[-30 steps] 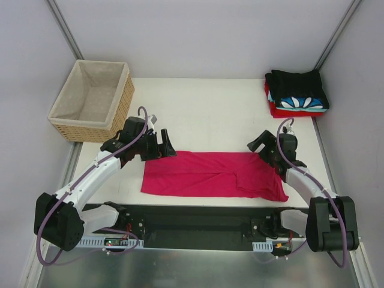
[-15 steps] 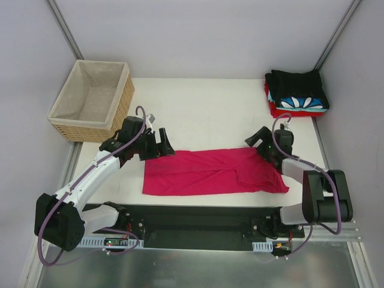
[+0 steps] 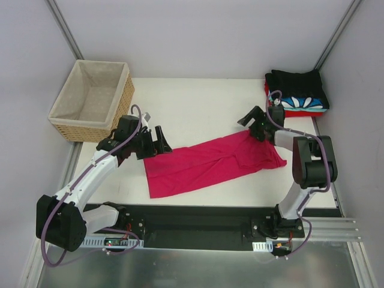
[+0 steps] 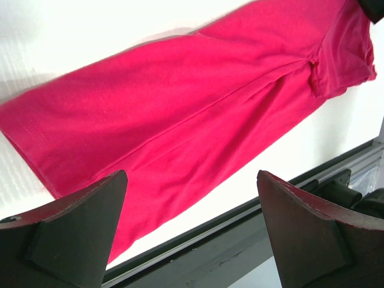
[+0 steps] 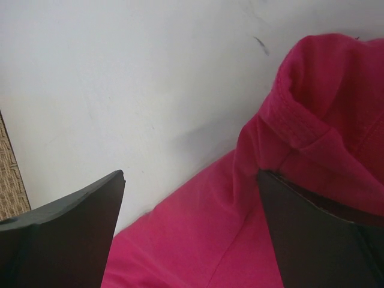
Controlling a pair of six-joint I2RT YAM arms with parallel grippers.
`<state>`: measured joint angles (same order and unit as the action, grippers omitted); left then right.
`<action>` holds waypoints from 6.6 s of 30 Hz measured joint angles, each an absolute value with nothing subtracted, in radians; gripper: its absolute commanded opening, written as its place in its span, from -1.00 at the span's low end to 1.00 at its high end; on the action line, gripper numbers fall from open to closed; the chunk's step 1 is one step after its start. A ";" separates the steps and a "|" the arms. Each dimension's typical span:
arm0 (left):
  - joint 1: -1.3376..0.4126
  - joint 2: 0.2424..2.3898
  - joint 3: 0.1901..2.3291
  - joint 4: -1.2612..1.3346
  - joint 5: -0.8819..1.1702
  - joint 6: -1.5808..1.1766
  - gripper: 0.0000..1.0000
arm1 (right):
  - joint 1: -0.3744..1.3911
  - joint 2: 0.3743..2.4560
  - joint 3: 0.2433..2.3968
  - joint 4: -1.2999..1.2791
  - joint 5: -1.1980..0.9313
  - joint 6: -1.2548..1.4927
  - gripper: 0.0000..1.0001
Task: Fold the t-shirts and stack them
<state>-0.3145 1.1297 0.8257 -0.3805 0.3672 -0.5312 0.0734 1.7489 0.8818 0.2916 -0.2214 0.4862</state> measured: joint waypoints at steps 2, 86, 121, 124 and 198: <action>-0.306 1.128 0.826 -0.382 0.369 -0.530 0.80 | 0.088 1.803 0.966 0.254 -0.228 0.486 0.93; -0.381 1.127 0.459 -0.301 0.683 -0.655 0.77 | 0.241 0.904 0.839 -0.236 -0.187 0.259 0.93; -1.050 1.871 1.074 0.061 0.627 -0.909 0.75 | 0.126 0.863 0.804 -0.291 -0.190 0.237 0.93; -1.061 1.876 1.095 0.069 0.628 -0.910 0.75 | 0.117 0.863 0.804 -0.302 -0.190 0.235 0.93; -0.268 1.246 1.008 -0.424 0.645 -0.617 0.80 | 0.300 2.815 2.470 0.079 -0.521 0.642 0.93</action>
